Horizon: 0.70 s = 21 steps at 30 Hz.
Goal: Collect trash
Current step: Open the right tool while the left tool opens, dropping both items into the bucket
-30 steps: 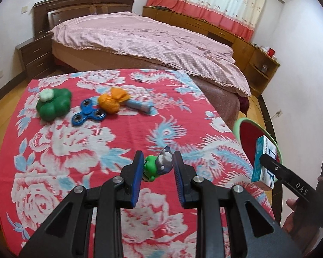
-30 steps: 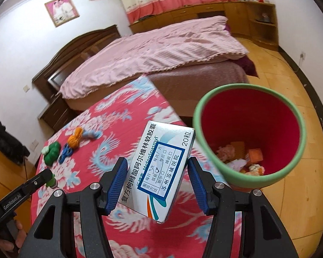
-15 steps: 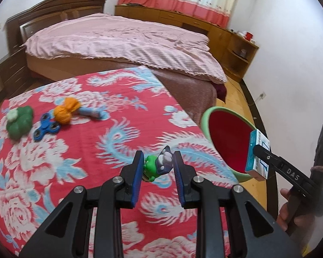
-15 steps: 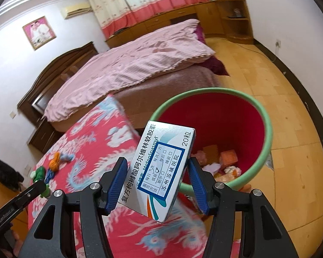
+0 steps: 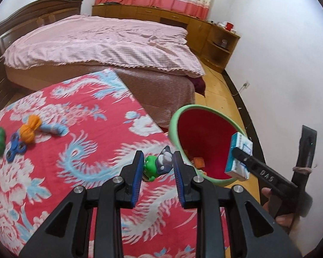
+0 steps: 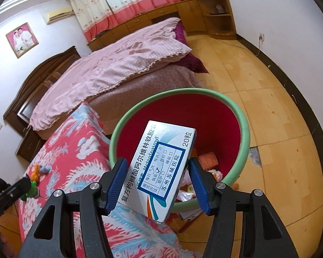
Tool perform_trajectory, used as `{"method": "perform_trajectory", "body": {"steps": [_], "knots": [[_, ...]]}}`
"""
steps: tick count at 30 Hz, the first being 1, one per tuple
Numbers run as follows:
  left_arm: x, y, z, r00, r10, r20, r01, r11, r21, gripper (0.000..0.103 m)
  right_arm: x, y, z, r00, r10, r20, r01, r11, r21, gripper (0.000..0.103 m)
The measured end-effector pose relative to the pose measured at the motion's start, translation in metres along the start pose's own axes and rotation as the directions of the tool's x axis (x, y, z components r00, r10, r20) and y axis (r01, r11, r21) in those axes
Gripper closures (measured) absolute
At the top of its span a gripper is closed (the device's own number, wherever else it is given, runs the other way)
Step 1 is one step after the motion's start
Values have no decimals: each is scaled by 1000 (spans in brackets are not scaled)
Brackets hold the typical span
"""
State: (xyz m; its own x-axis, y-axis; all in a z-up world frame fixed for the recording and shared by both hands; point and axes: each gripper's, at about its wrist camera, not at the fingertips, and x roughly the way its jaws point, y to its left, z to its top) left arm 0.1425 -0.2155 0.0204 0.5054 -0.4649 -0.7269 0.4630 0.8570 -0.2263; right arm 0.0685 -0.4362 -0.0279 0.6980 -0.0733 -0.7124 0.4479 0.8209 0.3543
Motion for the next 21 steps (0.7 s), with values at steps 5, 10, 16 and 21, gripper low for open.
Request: {"method": "perform_trajectory", "body": {"steps": [5,10,16,21], "knots": [[10,-19,14,999,-31,-4,32,999,41,76,5,-7,3,1000,-1,-5,1,1000,10,42],[19,-38,28,997,-72,6,71,995,65,76,7,-12,6,1000,1,-5,-1,1000,16,41],[37,-65,44,994,-113,8,111,987,113,76,2,-22,10,1000,-28,11,28,999,21,40],[62,-81,48,991,-134,-30,137,981,138,76,0,-29,12,996,-89,27,89,996,6,40]]}}
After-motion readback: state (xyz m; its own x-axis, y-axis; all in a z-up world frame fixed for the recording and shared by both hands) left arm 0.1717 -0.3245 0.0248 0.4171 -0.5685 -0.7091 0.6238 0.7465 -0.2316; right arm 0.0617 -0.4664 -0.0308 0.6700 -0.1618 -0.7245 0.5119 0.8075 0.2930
